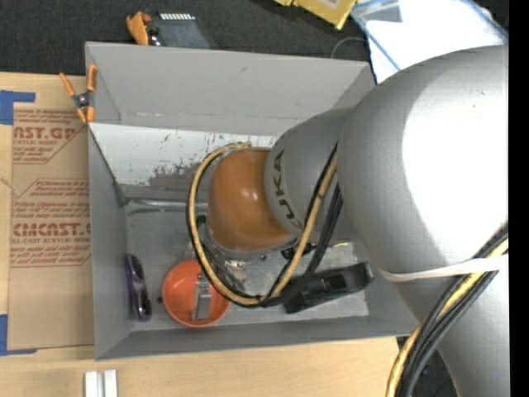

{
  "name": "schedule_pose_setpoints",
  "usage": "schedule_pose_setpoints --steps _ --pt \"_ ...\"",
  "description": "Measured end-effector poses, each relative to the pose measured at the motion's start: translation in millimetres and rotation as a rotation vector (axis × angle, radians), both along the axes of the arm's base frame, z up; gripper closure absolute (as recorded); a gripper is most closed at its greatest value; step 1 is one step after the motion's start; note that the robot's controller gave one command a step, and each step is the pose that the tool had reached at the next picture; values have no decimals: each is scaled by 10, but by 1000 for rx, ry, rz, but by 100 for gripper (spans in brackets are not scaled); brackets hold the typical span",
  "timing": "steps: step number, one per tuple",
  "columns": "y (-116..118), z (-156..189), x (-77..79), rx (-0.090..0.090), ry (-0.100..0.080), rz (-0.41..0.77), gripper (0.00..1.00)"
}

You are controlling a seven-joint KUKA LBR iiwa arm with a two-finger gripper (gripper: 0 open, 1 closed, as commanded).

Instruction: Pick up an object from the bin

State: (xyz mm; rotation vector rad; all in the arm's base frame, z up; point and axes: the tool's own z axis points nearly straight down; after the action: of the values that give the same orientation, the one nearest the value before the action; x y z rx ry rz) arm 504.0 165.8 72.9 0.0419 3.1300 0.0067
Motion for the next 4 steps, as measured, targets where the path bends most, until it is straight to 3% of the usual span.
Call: schedule_pose_setpoints --steps 1,3,4 --pt "14 7 -174 7 -17 205 100" --pt "14 14 -170 7 -19 204 100" --pt "11 364 -186 6 -13 205 100"
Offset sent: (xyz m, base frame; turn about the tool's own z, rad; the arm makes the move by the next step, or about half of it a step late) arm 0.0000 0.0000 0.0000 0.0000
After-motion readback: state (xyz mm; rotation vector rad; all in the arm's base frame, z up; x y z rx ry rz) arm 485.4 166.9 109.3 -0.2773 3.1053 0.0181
